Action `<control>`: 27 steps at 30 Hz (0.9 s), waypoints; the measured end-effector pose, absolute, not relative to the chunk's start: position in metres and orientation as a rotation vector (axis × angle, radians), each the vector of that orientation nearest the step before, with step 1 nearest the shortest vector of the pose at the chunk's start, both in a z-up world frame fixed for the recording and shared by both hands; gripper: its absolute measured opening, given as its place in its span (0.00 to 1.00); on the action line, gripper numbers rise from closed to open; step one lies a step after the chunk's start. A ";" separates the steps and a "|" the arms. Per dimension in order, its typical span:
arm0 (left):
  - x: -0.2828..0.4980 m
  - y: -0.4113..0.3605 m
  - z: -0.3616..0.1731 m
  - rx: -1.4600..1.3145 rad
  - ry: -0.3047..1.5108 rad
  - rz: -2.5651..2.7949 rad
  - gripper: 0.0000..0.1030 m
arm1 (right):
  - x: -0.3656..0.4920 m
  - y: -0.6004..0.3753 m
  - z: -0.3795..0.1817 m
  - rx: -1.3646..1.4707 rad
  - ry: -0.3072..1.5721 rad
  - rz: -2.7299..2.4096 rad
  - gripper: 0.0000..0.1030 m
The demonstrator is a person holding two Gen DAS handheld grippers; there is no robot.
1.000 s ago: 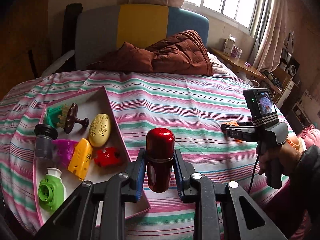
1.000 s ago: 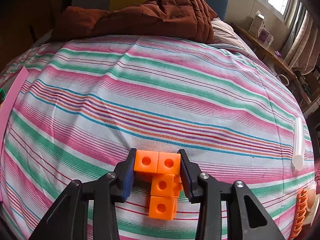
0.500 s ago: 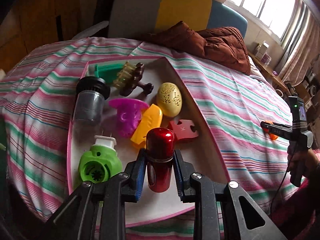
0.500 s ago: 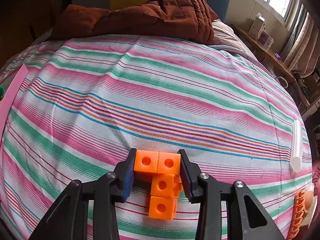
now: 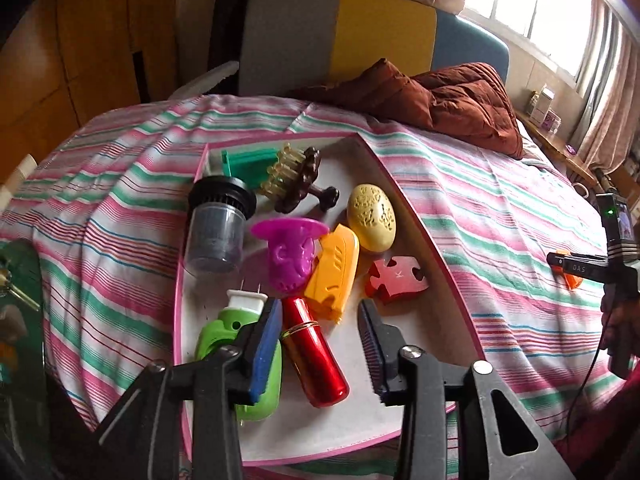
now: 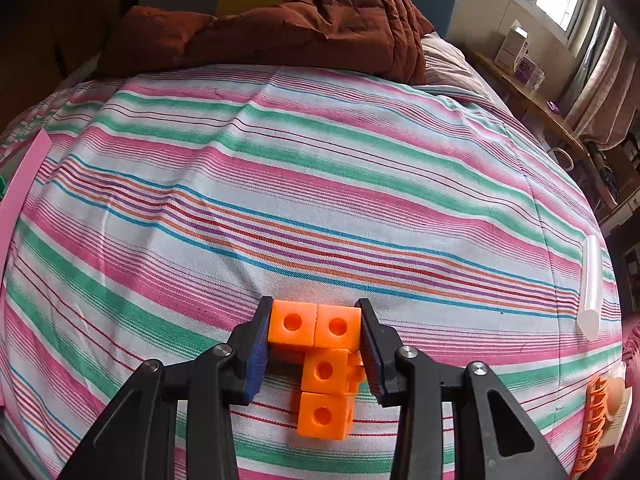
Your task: Organize rigid objects
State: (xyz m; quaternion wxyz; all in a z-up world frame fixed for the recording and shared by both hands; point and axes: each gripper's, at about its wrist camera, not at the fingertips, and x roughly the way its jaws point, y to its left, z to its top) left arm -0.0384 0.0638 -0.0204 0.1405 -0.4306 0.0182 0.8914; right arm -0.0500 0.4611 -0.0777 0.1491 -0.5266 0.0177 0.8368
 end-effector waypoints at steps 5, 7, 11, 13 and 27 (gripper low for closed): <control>-0.034 0.061 -0.010 -1.200 0.045 2.599 0.45 | -0.056 0.440 -0.067 -1.587 0.053 2.384 0.38; -0.033 0.060 -0.006 -1.188 0.043 2.610 0.45 | -0.054 0.421 -0.059 -1.599 0.091 2.444 0.38; -0.032 0.055 -0.002 -1.179 0.021 2.627 0.46 | -0.045 0.371 -0.031 -1.564 0.151 2.670 0.39; -0.031 0.052 0.000 -1.175 0.010 2.636 0.48 | -0.041 0.342 -0.017 -1.537 0.123 2.779 0.38; -0.025 0.028 0.007 -1.147 -0.020 2.724 0.61 | -0.036 0.196 -0.012 -1.596 -0.093 3.038 0.39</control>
